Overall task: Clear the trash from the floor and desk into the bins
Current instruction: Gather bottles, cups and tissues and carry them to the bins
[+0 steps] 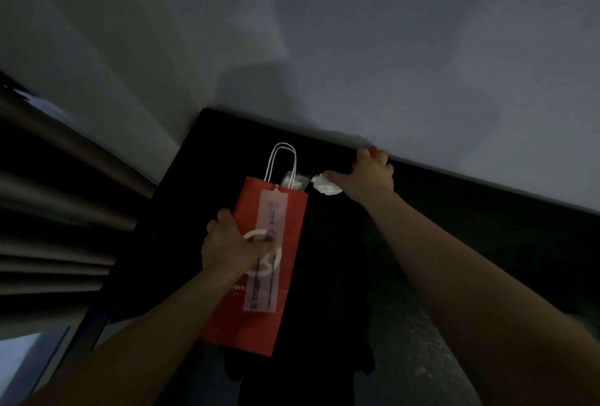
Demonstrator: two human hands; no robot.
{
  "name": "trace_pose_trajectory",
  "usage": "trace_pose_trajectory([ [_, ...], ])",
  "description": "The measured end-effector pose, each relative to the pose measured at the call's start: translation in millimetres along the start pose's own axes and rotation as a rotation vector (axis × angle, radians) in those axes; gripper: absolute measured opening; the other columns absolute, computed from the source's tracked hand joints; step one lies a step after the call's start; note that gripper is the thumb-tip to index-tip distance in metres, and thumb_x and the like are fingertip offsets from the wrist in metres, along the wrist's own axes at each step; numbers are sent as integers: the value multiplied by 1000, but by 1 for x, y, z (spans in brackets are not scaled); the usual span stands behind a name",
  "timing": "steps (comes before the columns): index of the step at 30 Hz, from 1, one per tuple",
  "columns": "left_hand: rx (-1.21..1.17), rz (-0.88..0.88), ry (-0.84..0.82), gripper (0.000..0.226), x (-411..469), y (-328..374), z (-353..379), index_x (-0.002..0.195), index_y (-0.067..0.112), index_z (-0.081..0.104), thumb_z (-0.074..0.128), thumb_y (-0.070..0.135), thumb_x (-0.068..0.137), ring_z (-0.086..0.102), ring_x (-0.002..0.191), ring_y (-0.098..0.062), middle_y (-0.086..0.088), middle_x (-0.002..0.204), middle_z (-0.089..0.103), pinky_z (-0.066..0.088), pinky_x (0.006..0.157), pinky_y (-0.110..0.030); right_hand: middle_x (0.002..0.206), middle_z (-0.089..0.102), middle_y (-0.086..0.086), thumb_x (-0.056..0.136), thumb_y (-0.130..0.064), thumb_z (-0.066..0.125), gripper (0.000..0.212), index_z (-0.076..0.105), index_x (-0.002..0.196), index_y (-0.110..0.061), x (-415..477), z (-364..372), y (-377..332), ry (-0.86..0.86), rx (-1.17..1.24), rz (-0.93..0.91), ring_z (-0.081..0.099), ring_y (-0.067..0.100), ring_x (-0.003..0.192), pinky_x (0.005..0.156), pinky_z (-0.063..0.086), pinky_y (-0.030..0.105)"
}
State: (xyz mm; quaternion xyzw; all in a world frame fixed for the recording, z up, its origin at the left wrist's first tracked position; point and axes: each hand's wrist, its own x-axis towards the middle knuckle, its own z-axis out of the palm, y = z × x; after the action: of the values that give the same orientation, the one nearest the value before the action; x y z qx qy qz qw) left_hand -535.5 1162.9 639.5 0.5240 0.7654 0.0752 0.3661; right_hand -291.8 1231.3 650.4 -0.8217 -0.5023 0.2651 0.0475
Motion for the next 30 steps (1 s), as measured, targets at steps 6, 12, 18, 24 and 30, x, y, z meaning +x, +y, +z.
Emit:
trace_pose_trajectory([
  [6,7,110,8,81,-8,10,10,124,15,42,85,34,59,63,86,-21,-1,104,64,55,72,-33,145,25,12,81,-49,66,65,48,132,-13,-3,16,18,63,-23,-11,33,34,127,99,39,42],
  [12,-11,20,-59,77,-10,23,14,120,13,46,87,33,58,63,89,-22,-2,104,65,54,75,-34,145,27,13,87,-28,67,42,56,122,-8,-43,17,77,100,88,-5,38,33,123,100,42,39],
  [18,-39,50,-152,61,-23,35,6,104,16,57,89,32,54,64,86,-18,2,97,66,55,77,-36,121,48,9,86,-11,64,27,62,112,-7,-94,10,121,97,242,27,54,22,97,79,44,26],
  [24,-52,175,-196,60,-59,38,-6,102,19,58,90,35,53,64,85,-15,6,95,66,54,77,-35,95,63,-4,87,-14,63,16,63,103,-18,-157,-9,142,157,433,119,61,8,85,61,43,16],
  [30,-54,321,-225,56,-88,40,-22,101,20,58,89,33,57,60,78,-9,6,95,65,45,59,-24,103,62,-3,89,-14,60,21,62,109,-20,-215,-14,152,256,482,214,60,6,87,61,43,15],
])
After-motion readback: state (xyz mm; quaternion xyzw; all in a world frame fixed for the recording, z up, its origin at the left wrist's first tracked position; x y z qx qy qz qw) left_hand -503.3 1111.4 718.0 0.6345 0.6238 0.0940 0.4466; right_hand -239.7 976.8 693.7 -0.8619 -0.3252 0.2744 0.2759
